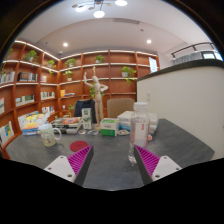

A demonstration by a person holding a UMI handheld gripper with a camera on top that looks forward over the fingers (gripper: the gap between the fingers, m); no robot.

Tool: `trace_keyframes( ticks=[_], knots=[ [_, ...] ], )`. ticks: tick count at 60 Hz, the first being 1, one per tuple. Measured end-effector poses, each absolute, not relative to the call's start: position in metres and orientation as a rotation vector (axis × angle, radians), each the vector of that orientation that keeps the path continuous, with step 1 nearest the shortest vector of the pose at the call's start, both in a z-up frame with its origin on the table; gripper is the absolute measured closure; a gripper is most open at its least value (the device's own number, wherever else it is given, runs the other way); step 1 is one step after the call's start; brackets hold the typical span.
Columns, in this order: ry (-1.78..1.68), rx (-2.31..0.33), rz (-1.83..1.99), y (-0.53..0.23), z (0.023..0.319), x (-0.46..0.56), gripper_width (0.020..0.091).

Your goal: Pour water

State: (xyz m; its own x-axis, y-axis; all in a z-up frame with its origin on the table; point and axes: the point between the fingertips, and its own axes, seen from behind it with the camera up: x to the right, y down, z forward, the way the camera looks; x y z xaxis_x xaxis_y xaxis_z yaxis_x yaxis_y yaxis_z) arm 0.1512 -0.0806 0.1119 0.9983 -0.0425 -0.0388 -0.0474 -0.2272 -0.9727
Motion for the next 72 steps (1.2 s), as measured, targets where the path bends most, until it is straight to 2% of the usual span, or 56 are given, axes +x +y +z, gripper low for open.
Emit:
trace_keyframes(
  ticks=[8,20,27,32,38,47,61,72],
  knots=[
    [0.137,-1.793,-0.053,-0.078,0.095,0.21,0.0246],
    [0.077,-1.763,-0.102,-0.034,0.099,0.243,0.028],
    [0.045,-1.727,-0.13,-0.009,0.102,0.255,0.0464],
    [0.029,-1.723,-0.123,0.006,0.095,0.258,0.0556],
    [0.012,-1.699,-0.127,0.034,0.093,0.281,0.0599],
    [0.011,-1.68,-0.136,0.038,0.094,0.281,0.0752],
    [-0.042,-1.695,-0.223,0.035,0.096,0.268,0.0762],
    [-0.351,-1.683,-0.363,0.049,0.108,0.189,0.0763]
  ],
)
